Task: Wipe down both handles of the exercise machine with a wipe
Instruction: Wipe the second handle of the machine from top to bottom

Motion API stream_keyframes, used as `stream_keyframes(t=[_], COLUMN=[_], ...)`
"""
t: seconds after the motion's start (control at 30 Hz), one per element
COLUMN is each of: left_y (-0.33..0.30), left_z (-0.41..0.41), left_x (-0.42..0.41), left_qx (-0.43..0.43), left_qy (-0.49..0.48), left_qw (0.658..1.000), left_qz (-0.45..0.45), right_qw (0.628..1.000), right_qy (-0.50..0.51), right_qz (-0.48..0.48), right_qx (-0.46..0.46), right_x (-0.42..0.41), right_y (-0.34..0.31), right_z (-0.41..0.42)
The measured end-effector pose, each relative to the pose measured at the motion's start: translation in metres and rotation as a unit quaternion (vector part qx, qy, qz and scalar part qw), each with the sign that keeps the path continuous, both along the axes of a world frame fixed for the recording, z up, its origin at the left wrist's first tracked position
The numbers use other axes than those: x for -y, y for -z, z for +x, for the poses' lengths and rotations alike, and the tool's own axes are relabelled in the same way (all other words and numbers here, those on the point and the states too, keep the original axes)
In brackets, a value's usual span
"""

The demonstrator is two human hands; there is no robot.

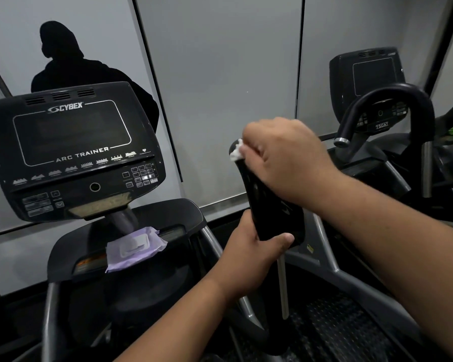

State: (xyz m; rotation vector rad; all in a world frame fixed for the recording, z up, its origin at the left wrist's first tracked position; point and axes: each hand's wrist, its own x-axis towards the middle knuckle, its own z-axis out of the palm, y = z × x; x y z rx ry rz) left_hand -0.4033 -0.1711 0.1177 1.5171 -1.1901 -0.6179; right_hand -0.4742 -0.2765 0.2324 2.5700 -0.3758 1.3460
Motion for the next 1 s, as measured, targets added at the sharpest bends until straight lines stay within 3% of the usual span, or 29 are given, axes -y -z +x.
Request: stream_keyframes(t=[0.13,0.27,0.4,0.53,0.63,0.77,0.87,1.0], left_y=[0.000,0.000,0.001,0.002,0.000,0.002,0.002,0.002], left_z=[0.001,0.001,0.002,0.003,0.002,0.001,0.000,-0.001], left_x=[-0.001,-0.001,0.000,-0.001,-0.001,0.001,0.000,-0.001], left_qx=[0.003,0.000,0.002,0.005,0.008,-0.001,-0.002,-0.016], left_qy=[0.004,0.004,0.001,0.008,0.010,0.000,0.004,0.004], left_qw=[1.000,1.000,1.000,1.000,1.000,1.000,1.000,0.999], left_qz=[0.007,0.005,0.006,0.011,0.013,0.016,0.022,0.031], right_qw=[0.998,1.000,0.998,0.998,0.998,0.975,0.974,0.949], right_qy=[-0.018,-0.007,-0.034,-0.020,-0.043,-0.082,-0.088,-0.103], right_qz=[-0.054,0.024,-0.021,0.064,0.032,0.206,0.209,0.283], right_qx=[-0.039,0.001,-0.049,0.004,-0.032,0.032,0.025,0.093], right_x=[-0.011,0.003,-0.009,0.006,-0.002,0.011,0.010,0.014], right_y=[0.008,-0.001,0.008,-0.003,0.003,-0.004,0.001,0.007], right_z=[0.005,-0.002,0.004,0.000,0.005,0.003,0.003,0.001])
